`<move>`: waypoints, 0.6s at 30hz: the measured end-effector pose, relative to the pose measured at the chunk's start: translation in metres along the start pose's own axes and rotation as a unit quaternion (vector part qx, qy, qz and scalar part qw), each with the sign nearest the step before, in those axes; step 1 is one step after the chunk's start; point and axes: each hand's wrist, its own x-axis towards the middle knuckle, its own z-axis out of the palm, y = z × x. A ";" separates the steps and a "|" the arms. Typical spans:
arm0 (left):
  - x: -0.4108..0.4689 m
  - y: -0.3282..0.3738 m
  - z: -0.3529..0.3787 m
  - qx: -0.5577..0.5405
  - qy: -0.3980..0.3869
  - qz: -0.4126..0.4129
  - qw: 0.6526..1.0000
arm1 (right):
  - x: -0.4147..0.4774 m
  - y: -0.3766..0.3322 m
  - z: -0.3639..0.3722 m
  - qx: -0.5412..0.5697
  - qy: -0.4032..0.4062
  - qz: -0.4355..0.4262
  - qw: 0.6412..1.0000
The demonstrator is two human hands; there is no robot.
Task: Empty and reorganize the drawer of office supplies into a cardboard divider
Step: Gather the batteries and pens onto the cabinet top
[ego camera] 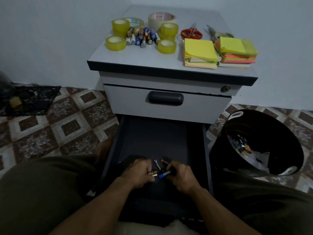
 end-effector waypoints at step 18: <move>-0.015 -0.001 -0.003 -0.018 0.038 0.007 0.999 | -0.012 -0.008 -0.010 0.122 0.071 0.046 0.989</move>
